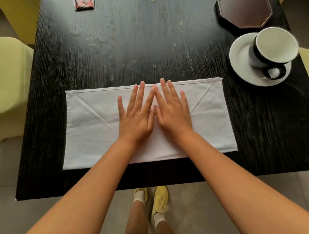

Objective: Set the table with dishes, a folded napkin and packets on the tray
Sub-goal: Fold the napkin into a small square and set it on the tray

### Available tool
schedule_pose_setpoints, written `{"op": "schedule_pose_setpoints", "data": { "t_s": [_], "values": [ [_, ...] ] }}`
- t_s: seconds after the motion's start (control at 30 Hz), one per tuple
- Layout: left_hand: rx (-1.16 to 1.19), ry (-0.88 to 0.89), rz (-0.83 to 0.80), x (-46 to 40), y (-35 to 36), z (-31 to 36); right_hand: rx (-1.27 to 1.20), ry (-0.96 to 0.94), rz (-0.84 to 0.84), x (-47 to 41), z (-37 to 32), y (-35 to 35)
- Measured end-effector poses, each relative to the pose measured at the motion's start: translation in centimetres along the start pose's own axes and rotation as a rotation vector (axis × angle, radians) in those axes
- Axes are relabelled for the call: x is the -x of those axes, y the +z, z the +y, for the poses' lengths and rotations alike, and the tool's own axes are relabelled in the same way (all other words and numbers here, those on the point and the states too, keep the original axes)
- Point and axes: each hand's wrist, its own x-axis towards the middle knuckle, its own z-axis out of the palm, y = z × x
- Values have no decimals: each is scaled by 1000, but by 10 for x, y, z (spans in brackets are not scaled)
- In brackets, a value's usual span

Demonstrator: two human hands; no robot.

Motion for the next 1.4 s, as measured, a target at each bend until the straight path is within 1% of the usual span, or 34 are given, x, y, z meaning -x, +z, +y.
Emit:
{"op": "schedule_pose_setpoints", "data": {
  "t_s": [0.07, 0.13, 0.17, 0.3, 0.37, 0.47, 0.67, 0.87, 0.97, 1.07, 1.1, 1.27, 1.4],
  "values": [
    [-63, 5, -78, -11, 5, -16, 54, 2, -24, -10, 14, 4],
    [-101, 60, -89, -15, 3, -40, 63, -43, -28, -14, 31, 3],
    [-88, 47, -80, -14, 0, -54, 56, -38, -23, -14, 40, 1],
    [-46, -198, -8, 6, -12, -117, 93, 171, 47, -8, 95, -12],
    [-67, -232, 4, 19, -17, -133, 138, 225, 56, 0, 115, -18],
    [-64, -239, 14, 23, -18, -135, 159, 278, 61, 14, 128, -22],
    [-59, -246, 23, 22, -18, -133, 115, 519, 30, 72, 127, -19],
    [-54, -233, 26, 22, -20, -134, 168, 590, 32, 149, 119, -17],
    [-55, -225, 29, 22, -21, -133, 158, 616, 98, 162, 118, -23],
    [-50, -228, 29, 21, -22, -131, 112, 633, 250, 158, 106, -30],
    [-50, -233, 27, 21, -22, -131, 90, 648, 277, 155, 100, -31],
    [-59, -233, 11, 21, -23, -130, -175, 878, 229, 136, 82, -36],
    [-60, -235, 8, 21, -22, -131, -446, 929, 192, 124, 77, -43]
  ]
}}
